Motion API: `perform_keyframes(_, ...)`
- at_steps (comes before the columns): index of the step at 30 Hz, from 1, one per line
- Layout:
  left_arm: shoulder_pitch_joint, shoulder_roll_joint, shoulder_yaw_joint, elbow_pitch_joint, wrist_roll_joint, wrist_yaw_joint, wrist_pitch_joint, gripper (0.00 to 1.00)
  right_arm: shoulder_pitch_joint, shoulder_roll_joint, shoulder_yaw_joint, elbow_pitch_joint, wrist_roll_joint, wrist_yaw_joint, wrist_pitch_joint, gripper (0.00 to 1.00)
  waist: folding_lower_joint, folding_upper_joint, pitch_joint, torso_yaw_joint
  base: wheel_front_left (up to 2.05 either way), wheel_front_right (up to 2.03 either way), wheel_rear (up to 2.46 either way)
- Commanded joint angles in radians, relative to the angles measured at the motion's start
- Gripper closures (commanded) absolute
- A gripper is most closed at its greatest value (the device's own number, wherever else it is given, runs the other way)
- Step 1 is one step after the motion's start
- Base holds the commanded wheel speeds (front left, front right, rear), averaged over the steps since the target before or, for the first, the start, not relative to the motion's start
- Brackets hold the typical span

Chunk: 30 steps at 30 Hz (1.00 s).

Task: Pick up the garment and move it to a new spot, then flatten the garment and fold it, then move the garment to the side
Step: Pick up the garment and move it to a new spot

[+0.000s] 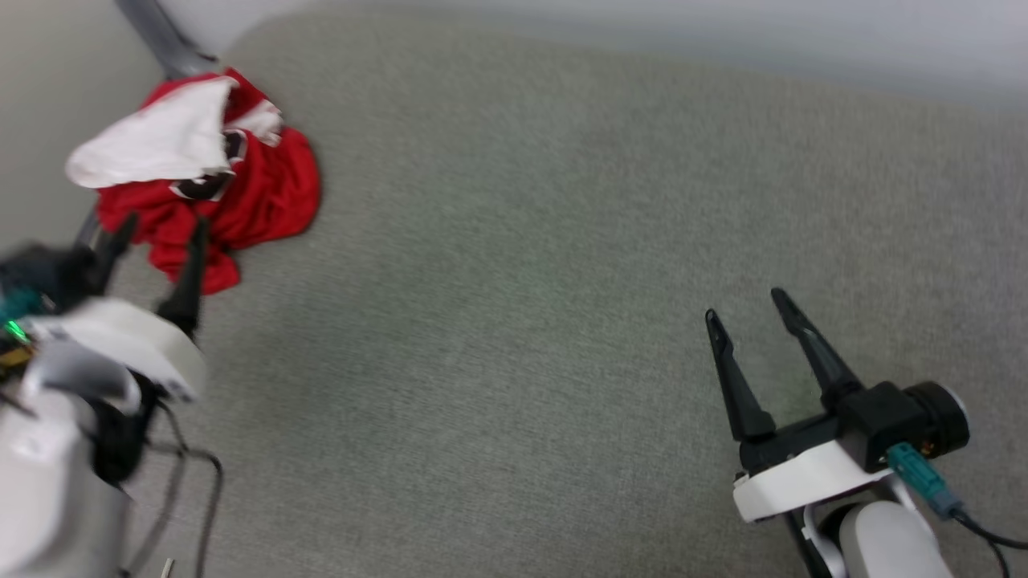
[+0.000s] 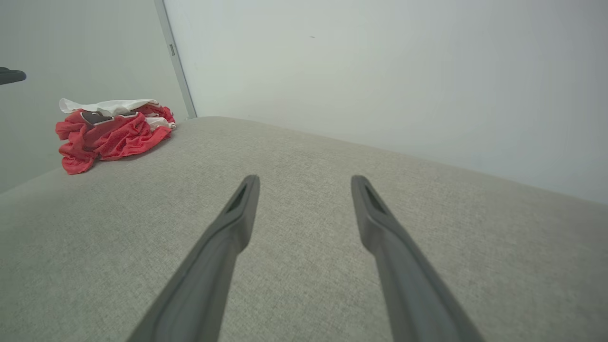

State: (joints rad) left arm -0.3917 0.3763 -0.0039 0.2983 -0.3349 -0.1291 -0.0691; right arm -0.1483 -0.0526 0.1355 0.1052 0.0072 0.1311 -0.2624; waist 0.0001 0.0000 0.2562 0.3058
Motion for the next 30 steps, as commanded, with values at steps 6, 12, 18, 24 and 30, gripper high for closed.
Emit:
perform_keyframes(6,-0.204,0.238,-0.137,0.099,-0.201,-0.002,0.287,0.0,-0.045,-0.012,-0.017,-0.041,-0.024,-0.001,0.004,0.0,-0.0001,0.0,0.18,-0.103,0.0,0.0,0.0)
perform_keyframes(12,-0.313,0.385,-0.232,0.174,-0.265,-0.001,0.39,0.0,-0.058,-0.012,-0.028,-0.055,-0.03,-0.001,0.002,0.0,-0.0001,0.0,0.238,-0.141,0.0,0.0,0.0)
perform_keyframes(18,-0.382,0.447,-0.314,0.269,-0.293,-0.001,0.419,0.0,-0.066,-0.01,-0.026,-0.06,-0.033,-0.001,0.0,0.0,-0.0001,0.0,0.274,-0.164,0.0,0.0,0.0)
perform_keyframes(24,-0.428,0.456,-0.368,0.376,-0.311,-0.001,0.412,0.0,-0.07,-0.01,-0.026,-0.058,-0.036,-0.001,0.0,0.0,-0.0001,0.0,0.288,-0.17,0.0,0.0,0.0)
perform_keyframes(30,-0.455,0.431,-0.413,0.442,-0.343,-0.001,0.341,1.0,-0.066,-0.016,-0.031,-0.058,-0.043,-0.001,-0.001,0.0,-0.0001,0.0,0.282,-0.158,0.0,0.0,0.0)
